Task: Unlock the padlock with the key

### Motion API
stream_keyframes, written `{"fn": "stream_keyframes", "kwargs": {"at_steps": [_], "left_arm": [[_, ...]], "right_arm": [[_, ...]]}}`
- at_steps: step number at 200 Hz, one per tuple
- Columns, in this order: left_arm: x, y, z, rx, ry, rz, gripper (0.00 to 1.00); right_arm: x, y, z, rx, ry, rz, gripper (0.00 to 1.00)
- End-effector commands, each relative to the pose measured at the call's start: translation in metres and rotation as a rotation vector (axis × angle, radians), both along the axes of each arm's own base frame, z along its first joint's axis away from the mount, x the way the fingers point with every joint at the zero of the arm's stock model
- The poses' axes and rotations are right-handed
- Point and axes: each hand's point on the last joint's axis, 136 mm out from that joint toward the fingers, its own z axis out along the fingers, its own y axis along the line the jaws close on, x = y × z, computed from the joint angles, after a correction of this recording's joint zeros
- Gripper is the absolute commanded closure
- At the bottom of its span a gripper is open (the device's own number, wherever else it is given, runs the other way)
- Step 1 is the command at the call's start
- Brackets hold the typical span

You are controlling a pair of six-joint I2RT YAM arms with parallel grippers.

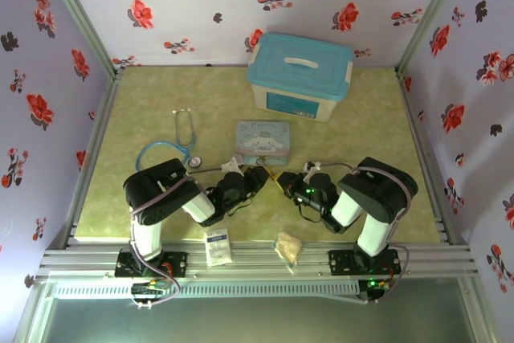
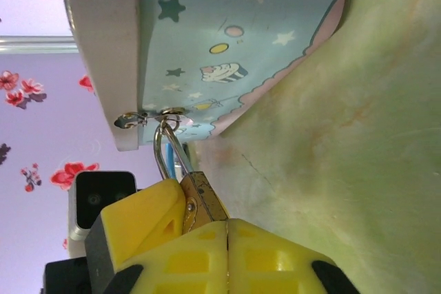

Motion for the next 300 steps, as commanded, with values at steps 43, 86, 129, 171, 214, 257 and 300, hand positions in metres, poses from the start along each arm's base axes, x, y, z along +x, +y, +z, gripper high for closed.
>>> {"fn": "stream_keyframes", "kwargs": {"at_steps": [43,86,129,171,214,257,300], "left_arm": [[0.004,-0.002,0.025,-0.093,-0.051,0.014,1.00],[0.002,0.003,0.022,-0.084,-0.042,0.022,1.00],[0.001,0.004,0.018,-0.078,-0.033,0.025,1.00],[0.002,0.005,0.012,-0.075,-0.014,0.031,1.00],[0.001,0.004,0.020,-0.088,-0.023,0.027,1.00],[-0.001,0.007,0.019,-0.085,-0.019,0.028,1.00],[-0.001,0.006,0.022,-0.090,-0.023,0.028,1.00]], "right_arm": [[-0.031,-0.008,-0.048,-0.179,0.015,0.135,0.73],[-0.028,-0.021,-0.045,-0.240,-0.038,0.103,0.70],[-0.032,-0.038,-0.040,-0.592,-0.078,0.202,0.70],[-0.030,-0.067,0.008,-0.956,-0.270,0.332,0.66],[-0.033,-0.043,0.017,-1.021,-0.376,0.494,0.58],[-0.025,-0.012,0.014,-1.063,-0.430,0.560,0.61],[-0.017,0.008,0.013,-1.024,-0.478,0.549,0.61]]}}
